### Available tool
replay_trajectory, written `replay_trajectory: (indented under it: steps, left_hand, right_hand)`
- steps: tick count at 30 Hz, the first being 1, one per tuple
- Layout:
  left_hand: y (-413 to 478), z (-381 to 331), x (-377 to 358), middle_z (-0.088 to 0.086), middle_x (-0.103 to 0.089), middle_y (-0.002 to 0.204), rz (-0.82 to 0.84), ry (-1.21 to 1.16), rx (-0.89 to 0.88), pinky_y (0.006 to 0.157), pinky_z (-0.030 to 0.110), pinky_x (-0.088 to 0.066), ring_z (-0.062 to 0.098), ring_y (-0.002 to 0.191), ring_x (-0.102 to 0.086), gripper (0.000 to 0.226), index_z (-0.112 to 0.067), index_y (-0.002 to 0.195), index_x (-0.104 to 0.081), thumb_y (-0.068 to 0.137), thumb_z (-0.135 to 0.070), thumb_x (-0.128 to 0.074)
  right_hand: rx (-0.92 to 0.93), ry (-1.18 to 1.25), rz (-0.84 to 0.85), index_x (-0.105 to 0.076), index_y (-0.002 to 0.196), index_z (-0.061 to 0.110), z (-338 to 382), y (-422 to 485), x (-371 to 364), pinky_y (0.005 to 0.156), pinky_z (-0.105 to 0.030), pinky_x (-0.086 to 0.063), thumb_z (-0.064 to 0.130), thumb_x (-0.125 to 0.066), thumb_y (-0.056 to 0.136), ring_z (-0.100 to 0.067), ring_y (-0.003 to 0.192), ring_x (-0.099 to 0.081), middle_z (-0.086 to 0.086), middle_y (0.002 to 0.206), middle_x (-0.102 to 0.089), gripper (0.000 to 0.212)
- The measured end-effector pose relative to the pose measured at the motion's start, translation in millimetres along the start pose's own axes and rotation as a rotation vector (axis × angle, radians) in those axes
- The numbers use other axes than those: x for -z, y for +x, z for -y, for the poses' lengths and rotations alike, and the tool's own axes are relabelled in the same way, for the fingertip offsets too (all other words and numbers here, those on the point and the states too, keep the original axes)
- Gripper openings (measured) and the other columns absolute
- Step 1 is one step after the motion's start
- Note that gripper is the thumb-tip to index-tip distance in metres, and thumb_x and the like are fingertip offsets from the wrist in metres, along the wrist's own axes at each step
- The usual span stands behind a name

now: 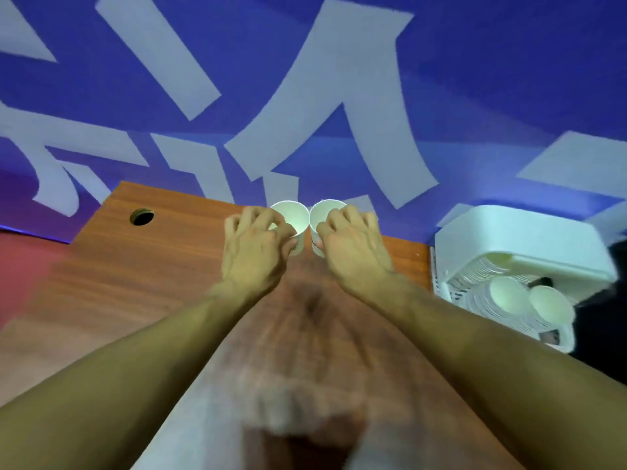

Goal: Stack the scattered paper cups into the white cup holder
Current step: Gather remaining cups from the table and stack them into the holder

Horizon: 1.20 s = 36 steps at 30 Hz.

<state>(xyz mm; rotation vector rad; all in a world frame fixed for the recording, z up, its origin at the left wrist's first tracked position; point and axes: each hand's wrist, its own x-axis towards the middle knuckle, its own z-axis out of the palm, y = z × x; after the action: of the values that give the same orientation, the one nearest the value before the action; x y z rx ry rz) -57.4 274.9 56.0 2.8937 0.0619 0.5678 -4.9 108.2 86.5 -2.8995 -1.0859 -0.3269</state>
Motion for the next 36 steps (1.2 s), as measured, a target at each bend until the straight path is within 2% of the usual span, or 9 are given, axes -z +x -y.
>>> replay_trajectory:
  steps: [3,6,9,12,17,21,25,29,36]
  left_hand:
    - [12.9,-66.6,4.6,-0.011,-0.063,0.092,-0.014,-0.027,-0.072,0.079,0.035,-0.024,0.02,0.09,-0.052,0.013,-0.031,0.09,-0.069,0.094,-0.036,-0.058]
    - [24.8,-141.8,8.5,-0.009,-0.06,0.08,-0.025,-0.05,-0.157,0.076,0.035,-0.024,0.021,0.079,-0.052,0.017,-0.028,0.084,-0.066,0.096,-0.034,-0.055]
    - [32.0,-208.5,11.4,-0.009,-0.048,0.071,-0.05,-0.069,-0.217,0.074,0.036,-0.024,0.022,0.072,-0.049,0.022,-0.026,0.076,-0.061,0.096,-0.031,-0.055]
    - [37.0,-259.4,9.8,-0.01,-0.04,0.07,-0.052,-0.098,-0.264,0.073,0.037,-0.027,0.022,0.071,-0.048,0.024,-0.027,0.073,-0.055,0.096,-0.03,-0.055]
    - [40.7,-321.6,-1.0,-0.007,-0.048,0.072,-0.021,-0.093,-0.351,0.074,0.036,-0.027,0.022,0.073,-0.049,0.024,-0.029,0.073,-0.046,0.096,-0.033,-0.052]
    - [42.7,-350.3,-10.8,-0.005,-0.052,0.073,-0.004,-0.08,-0.38,0.072,0.036,-0.028,0.023,0.072,-0.051,0.019,-0.027,0.076,-0.052,0.095,-0.03,-0.055]
    - [47.3,-361.0,-22.2,-0.004,-0.054,0.074,0.01,-0.056,-0.378,0.07,0.036,-0.026,0.025,0.071,-0.052,0.016,-0.026,0.079,-0.053,0.095,-0.028,-0.054]
    - [47.8,-359.7,-33.8,-0.003,-0.057,0.077,0.029,-0.048,-0.37,0.071,0.038,-0.031,0.026,0.072,-0.053,0.016,-0.024,0.084,-0.055,0.096,-0.031,-0.047]
    - [44.2,-339.7,-48.6,-0.003,-0.058,0.076,0.065,-0.049,-0.307,0.071,0.039,-0.034,0.027,0.073,-0.055,0.018,-0.023,0.083,-0.055,0.096,-0.033,-0.046]
  right_hand:
    - [-0.051,-0.035,-0.09,-0.064,0.091,0.014,-48.8,-37.4,25.6,0.068,-0.036,-0.024,0.016,-0.056,0.091,-0.029,0.088,-0.052,-0.005,0.085,-0.058,0.008]
    - [-0.124,-0.087,-0.133,-0.061,0.083,0.017,-101.9,-79.2,48.7,0.065,-0.036,-0.027,0.019,-0.064,0.087,-0.028,0.08,-0.052,-0.003,0.078,-0.057,0.005]
    - [-0.186,-0.132,-0.157,-0.06,0.079,0.018,-147.5,-117.6,71.6,0.064,-0.035,-0.029,0.018,-0.069,0.081,-0.027,0.076,-0.051,-0.001,0.073,-0.055,0.009]
    - [-0.234,-0.136,-0.173,-0.059,0.079,0.017,-184.8,-152.0,88.3,0.065,-0.034,-0.023,0.014,-0.07,0.079,-0.028,0.074,-0.05,-0.001,0.072,-0.053,0.012]
    - [-0.33,-0.124,-0.151,-0.058,0.082,0.018,-235.9,-196.8,97.7,0.066,-0.035,-0.023,0.017,-0.069,0.082,-0.027,0.077,-0.048,-0.001,0.075,-0.052,0.011]
    - [-0.374,-0.116,-0.164,-0.061,0.087,0.015,-267.2,-220.8,96.3,0.069,-0.038,-0.029,0.017,-0.06,0.09,-0.03,0.08,-0.049,-0.004,0.079,-0.055,0.004]
    - [-0.404,-0.119,-0.157,-0.062,0.086,0.014,-288.1,-231.7,90.4,0.068,-0.035,-0.021,0.018,-0.058,0.091,-0.029,0.078,-0.049,-0.004,0.078,-0.056,0.007]
    - [-0.413,-0.08,-0.152,-0.062,0.087,0.013,-298.3,-234.5,76.7,0.067,-0.036,-0.022,0.017,-0.056,0.092,-0.031,0.078,-0.05,-0.006,0.079,-0.056,0.009]
    - [-0.412,-0.026,-0.054,-0.063,0.092,0.013,-293.4,-232.1,41.6,0.072,-0.041,-0.034,0.024,-0.048,0.098,-0.031,0.083,-0.053,-0.006,0.085,-0.06,0.02]
